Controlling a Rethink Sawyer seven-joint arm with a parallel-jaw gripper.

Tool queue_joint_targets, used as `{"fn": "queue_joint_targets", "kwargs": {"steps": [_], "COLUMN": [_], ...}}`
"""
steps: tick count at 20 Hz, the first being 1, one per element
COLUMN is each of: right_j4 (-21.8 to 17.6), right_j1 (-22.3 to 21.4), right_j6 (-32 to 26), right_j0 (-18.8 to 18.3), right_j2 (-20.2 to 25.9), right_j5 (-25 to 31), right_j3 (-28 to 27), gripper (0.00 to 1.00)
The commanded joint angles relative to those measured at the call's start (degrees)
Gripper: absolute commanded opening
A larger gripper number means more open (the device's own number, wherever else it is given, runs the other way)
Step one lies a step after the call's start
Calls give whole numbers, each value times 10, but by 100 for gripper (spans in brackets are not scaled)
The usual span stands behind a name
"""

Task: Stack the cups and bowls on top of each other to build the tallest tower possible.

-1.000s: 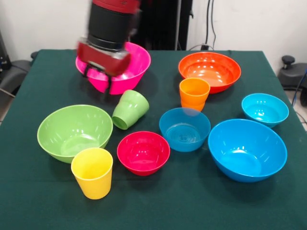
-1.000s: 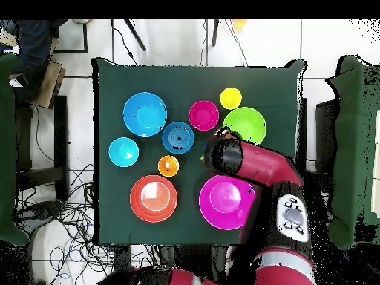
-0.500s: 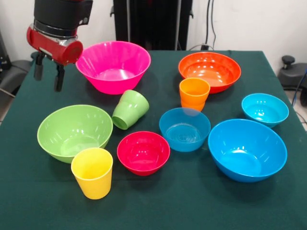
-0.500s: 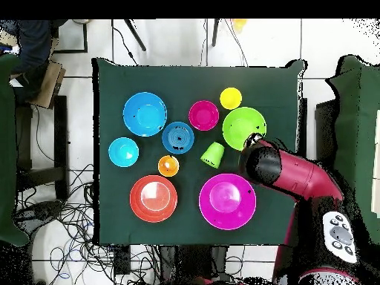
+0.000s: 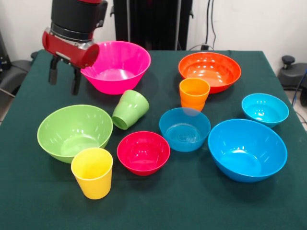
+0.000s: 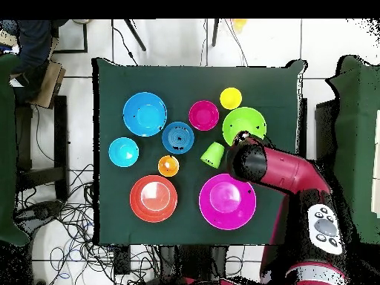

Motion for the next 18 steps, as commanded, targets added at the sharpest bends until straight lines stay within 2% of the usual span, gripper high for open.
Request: {"fn": "queue_joint_targets", "kwargs": {"steps": [1, 13, 18], "right_j4": [-38, -42, -38], "right_j1": [9, 61, 66], "right_j6": [-17, -16, -16], "right_j0": [19, 15, 29], "right_j2": [66, 81, 76], "right_j5": [29, -12, 5], "right_j3": [13, -33, -55], "gripper": [100, 100, 100]}}
